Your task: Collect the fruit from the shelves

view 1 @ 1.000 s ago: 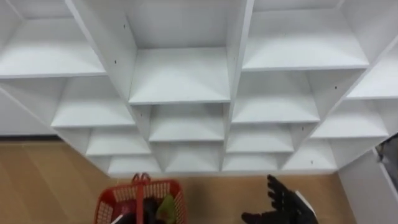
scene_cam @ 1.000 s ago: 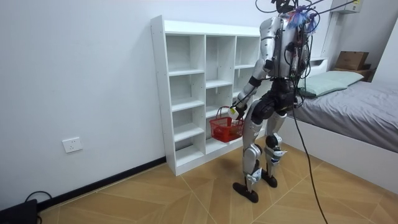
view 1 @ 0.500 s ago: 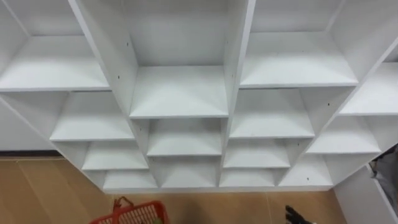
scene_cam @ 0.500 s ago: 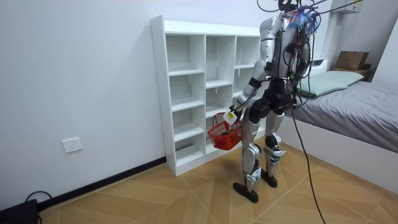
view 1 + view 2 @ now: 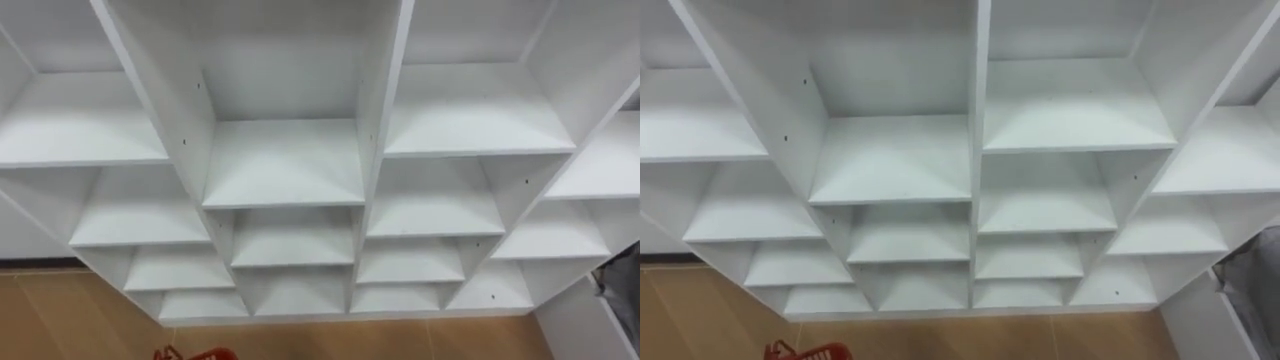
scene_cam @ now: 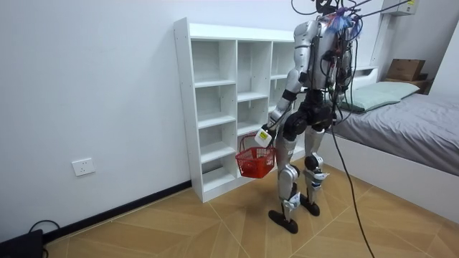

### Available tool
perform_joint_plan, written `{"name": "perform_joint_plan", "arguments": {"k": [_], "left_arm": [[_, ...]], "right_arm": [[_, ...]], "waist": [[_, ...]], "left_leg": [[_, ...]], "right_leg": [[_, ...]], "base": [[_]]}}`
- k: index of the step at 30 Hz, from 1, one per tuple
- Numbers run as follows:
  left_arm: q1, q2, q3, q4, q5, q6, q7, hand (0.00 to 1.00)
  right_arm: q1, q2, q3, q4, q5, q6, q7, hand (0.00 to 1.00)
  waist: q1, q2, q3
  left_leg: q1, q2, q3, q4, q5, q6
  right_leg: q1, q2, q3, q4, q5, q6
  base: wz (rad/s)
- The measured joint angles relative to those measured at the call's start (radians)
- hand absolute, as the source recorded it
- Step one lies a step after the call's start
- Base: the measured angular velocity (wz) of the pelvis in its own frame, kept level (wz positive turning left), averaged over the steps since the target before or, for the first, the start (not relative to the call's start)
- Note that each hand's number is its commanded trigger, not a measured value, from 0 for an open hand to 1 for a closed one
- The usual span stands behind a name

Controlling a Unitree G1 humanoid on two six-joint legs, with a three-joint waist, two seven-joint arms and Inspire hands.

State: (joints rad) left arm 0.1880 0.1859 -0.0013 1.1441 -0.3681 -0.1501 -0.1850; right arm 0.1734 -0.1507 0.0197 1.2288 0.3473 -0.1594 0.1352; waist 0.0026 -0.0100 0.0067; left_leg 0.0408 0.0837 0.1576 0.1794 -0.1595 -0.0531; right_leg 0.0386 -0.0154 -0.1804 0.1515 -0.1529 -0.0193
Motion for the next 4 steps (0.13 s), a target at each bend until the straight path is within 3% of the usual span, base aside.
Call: {"name": "perform_joint_plan", "arguments": {"k": [4], "left_arm": [[-0.004,-0.005,0.012,0.004,0.021,0.022,0.004,1.00]], "right_arm": [[-0.007,0.000,-0.009,0.016,0.006,0.024,0.020,0.00]], "waist": [[0.001,-0.003,-0.0001]], "left_leg": [[0.006,-0.002,0.000,0.000,0.000,0.001]], "right_leg": [[0.005,-0.002,0.001,0.002,-0.003,0.002]], "base": [[0.00]]}}
